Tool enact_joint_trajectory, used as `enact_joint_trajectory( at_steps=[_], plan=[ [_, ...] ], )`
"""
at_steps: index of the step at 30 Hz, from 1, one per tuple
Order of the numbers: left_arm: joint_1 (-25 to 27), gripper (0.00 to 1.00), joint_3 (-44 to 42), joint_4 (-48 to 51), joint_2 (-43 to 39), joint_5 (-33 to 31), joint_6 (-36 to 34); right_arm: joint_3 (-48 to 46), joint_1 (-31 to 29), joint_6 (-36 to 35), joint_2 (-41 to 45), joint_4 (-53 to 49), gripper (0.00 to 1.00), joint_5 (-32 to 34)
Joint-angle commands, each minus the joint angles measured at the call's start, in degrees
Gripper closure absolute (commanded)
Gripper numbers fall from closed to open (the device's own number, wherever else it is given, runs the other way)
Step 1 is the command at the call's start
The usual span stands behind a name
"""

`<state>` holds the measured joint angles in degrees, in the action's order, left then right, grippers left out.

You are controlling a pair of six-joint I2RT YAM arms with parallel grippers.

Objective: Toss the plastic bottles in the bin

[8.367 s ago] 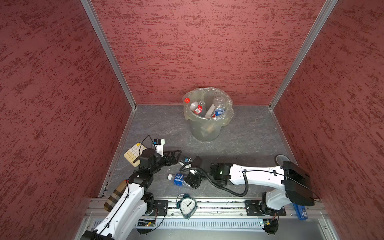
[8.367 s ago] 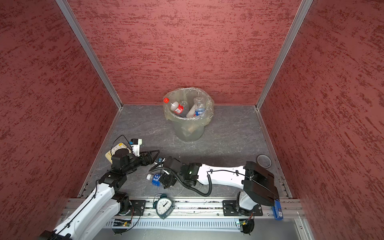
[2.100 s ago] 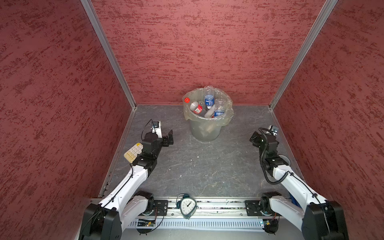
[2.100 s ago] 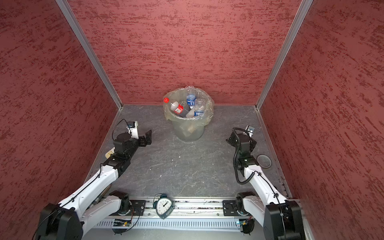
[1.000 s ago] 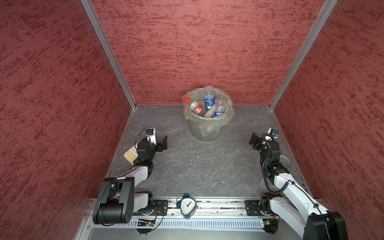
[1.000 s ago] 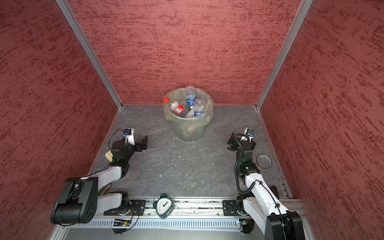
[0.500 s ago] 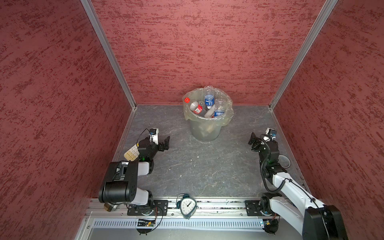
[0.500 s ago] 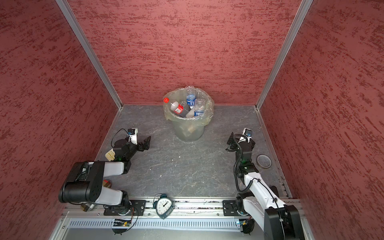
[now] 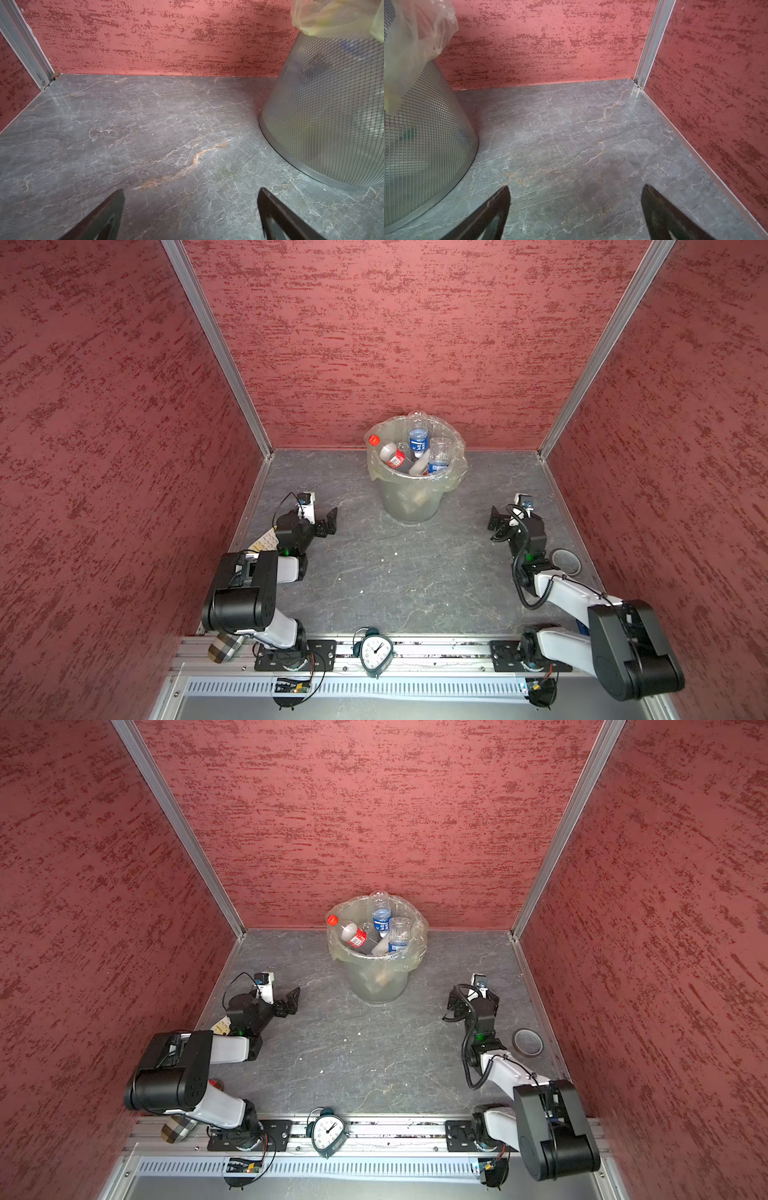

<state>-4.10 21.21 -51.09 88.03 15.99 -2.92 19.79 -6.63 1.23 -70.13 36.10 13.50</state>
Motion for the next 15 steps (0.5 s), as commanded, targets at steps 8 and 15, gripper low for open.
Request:
enact_joint_trajectory(
  at_steps=[8, 15],
  plan=[
    [-0.31, 0.01, -0.29, -1.41, -0.16, -0.04, 0.68, 0.29, 3.66, -4.96, -10.18, 15.97, 0.02, -6.44],
    [-0.3, 0.01, -0.29, -1.38, -0.19, 0.03, 0.63, 0.67, 8.85, -2.08, -14.78, 19.19, 0.05, -15.37]
  ],
)
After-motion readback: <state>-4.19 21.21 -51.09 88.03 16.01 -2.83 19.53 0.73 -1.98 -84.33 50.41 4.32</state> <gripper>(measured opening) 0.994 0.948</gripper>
